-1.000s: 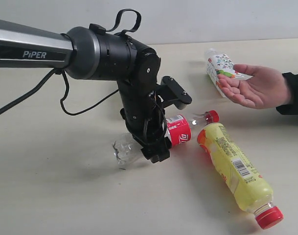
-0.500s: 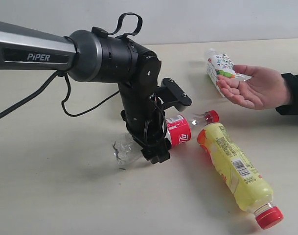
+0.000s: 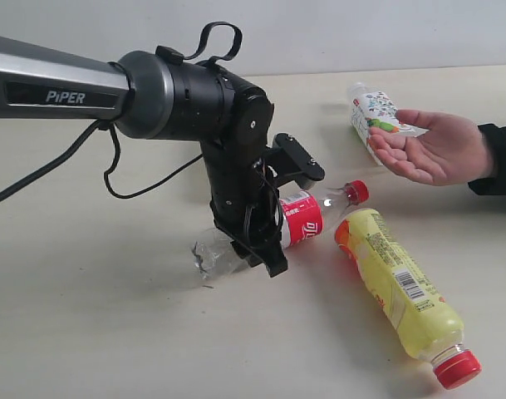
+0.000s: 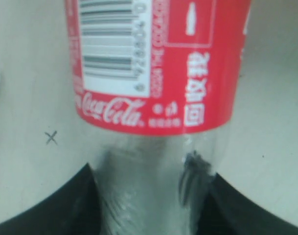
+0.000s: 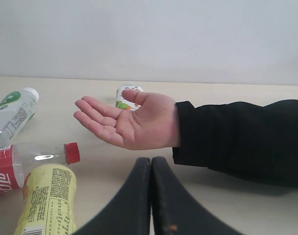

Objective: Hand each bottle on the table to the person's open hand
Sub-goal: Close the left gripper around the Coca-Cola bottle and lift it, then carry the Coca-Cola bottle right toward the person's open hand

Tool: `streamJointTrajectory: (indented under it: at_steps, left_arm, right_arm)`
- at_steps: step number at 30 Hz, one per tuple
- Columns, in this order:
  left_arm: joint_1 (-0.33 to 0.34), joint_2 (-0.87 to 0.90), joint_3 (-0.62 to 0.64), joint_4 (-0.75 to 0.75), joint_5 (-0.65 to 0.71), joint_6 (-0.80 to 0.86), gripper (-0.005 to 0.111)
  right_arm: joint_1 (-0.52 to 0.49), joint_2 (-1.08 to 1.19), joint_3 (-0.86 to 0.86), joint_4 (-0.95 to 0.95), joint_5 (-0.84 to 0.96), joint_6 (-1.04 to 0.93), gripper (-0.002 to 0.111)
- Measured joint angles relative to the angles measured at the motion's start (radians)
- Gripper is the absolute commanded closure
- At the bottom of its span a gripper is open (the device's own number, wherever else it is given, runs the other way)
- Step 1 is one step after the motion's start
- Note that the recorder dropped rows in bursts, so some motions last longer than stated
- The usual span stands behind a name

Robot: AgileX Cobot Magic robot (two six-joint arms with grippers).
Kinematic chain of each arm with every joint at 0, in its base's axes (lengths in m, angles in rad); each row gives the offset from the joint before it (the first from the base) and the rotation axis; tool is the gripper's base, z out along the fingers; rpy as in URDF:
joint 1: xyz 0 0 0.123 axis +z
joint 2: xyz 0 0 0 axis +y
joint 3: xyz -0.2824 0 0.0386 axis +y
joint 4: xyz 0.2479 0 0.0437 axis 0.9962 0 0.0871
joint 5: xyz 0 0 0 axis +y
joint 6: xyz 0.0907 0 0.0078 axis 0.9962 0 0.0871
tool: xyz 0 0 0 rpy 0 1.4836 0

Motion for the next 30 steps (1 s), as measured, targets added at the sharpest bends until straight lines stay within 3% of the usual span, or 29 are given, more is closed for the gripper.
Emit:
streamJointTrajectory:
  at_steps: [30]
  left_arm:
    - [0.000,-0.086,0.000,0.000,0.062,-0.064,0.107]
  right_arm:
    - [0.000,0.000,0.000,0.000,0.000,0.000,0.108]
